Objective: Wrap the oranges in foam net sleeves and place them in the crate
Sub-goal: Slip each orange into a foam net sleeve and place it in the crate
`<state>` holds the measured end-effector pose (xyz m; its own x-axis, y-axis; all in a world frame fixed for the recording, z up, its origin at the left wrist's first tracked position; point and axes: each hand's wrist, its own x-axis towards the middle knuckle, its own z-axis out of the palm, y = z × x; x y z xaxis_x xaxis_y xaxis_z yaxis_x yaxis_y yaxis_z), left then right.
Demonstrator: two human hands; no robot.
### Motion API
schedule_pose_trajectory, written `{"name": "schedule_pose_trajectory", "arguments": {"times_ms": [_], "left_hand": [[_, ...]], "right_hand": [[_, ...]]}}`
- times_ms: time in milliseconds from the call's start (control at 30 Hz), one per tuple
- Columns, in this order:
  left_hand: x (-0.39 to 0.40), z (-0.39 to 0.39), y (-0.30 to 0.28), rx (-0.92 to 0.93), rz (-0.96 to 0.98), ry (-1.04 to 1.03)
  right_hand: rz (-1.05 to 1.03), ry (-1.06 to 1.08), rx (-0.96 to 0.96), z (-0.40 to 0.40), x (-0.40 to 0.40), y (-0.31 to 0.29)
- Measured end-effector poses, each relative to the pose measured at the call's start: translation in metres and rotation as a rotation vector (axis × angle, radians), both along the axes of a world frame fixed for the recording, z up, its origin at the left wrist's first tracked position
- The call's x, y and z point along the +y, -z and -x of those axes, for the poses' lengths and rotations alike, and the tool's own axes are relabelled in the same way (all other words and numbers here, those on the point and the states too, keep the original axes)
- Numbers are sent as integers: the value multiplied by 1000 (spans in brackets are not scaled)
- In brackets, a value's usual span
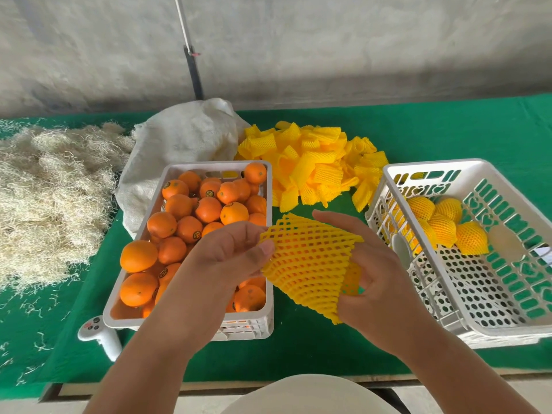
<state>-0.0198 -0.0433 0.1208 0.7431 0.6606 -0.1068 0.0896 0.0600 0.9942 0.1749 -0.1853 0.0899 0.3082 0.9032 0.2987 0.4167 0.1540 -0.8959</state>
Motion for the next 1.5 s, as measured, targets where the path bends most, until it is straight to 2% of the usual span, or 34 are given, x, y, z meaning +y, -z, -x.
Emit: {"name": "schedule_pose_trajectory", "arguments": {"times_ms": [367,500,567,667,800,867,1033,1167,1500], "left_hand": [[5,1,4,-134,155,-33],[3,-1,2,-130,157,-53],[-1,-2,2,-59,75,-83],[-5,2,1,74,-216,-153],[-11,11,-1,223,-438,136],[-18,5,5,280,-509,202],[-33,-28,26,85,-524,28],[-39,-40,37,86,-569,-109],[-38,-42,39,-55,-560,-193]], "right_hand": [[-72,-42,120,9,-1,-9],[-37,2,98,14,-1,-12],[11,40,53,16,0,-15],[128,133,-31,17,1,-25],[241,260,-164,11,-1,-46],[293,291,-229,11,1,-57],[489,308,-460,21,13,-76],[563,328,-603,36,17,-77],[466,310,-560,41,15,-71]]}}
